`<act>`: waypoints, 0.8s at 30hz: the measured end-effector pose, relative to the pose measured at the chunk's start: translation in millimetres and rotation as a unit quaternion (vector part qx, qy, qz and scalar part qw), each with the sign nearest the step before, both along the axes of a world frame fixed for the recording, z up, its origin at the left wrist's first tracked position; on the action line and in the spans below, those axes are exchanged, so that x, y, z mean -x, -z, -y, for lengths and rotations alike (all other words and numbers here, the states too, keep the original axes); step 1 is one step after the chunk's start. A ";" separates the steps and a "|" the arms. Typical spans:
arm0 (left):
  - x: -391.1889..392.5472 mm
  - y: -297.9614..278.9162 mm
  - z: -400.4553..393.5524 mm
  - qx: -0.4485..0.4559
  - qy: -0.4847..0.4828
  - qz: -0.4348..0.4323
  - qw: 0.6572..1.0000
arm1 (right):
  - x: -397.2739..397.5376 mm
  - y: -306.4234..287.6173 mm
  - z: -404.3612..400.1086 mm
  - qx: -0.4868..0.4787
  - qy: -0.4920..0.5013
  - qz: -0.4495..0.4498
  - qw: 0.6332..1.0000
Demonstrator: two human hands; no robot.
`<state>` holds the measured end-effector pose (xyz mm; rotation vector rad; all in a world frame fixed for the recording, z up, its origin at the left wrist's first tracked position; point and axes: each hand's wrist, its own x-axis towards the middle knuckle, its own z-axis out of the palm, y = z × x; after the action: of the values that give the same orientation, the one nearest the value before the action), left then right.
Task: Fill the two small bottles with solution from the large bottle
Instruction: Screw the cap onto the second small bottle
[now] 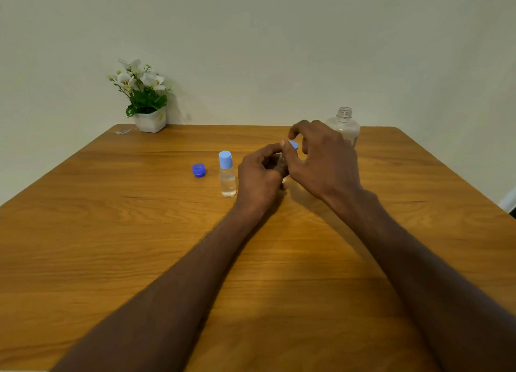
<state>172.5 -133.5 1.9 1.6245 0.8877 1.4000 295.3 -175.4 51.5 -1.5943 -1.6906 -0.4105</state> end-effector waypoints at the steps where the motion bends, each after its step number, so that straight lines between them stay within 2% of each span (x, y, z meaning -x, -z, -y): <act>1: 0.1 -0.3 0.3 0.001 -0.002 -0.002 1.000 | -0.7 1.2 -1.6 0.003 -0.012 0.004 1.000; 16: -1.4 -0.3 0.8 0.009 -0.016 -0.013 1.000 | -2.6 1.4 -8.3 0.083 0.001 0.020 0.996; 24: 1.2 -2.3 9.6 0.048 0.067 0.002 0.997 | -5.5 2.1 -7.6 0.119 0.004 0.039 0.992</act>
<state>171.2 -143.2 4.2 1.5784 0.8168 1.2492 300.8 -167.8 49.4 -1.7772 -1.8493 -0.2869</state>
